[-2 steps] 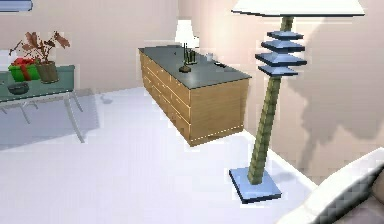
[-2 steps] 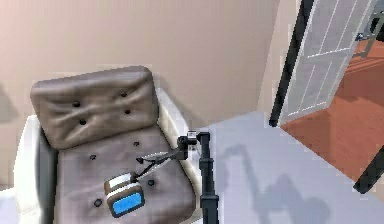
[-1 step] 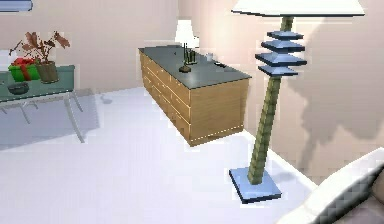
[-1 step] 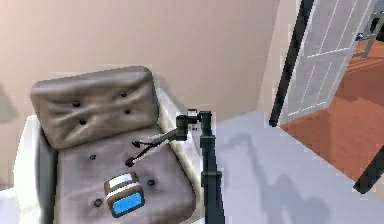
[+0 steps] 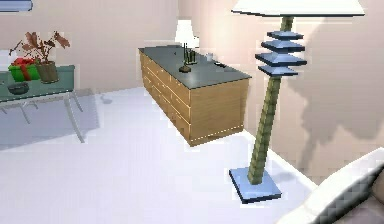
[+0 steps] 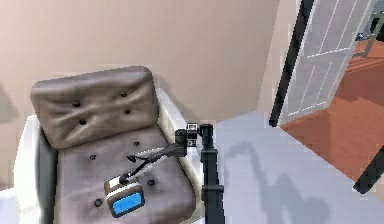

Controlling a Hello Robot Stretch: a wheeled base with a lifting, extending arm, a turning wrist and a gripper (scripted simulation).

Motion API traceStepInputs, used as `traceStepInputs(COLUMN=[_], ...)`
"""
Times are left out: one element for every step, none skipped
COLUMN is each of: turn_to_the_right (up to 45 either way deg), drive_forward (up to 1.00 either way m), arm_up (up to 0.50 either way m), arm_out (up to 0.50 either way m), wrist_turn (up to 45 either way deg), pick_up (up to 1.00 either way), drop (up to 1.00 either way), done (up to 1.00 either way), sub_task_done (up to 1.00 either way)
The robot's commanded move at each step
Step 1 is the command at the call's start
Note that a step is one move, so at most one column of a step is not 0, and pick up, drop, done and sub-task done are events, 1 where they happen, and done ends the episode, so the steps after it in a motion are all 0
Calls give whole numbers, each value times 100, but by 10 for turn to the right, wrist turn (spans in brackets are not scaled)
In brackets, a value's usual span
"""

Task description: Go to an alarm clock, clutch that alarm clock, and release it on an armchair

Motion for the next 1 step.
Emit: traceStepInputs(turn_to_the_right=[0], drive_forward=[0], arm_up=[0], arm_out=[0], wrist_turn=[0], pick_up=[0], drop=[0], done=[100], sub_task_done=[0])
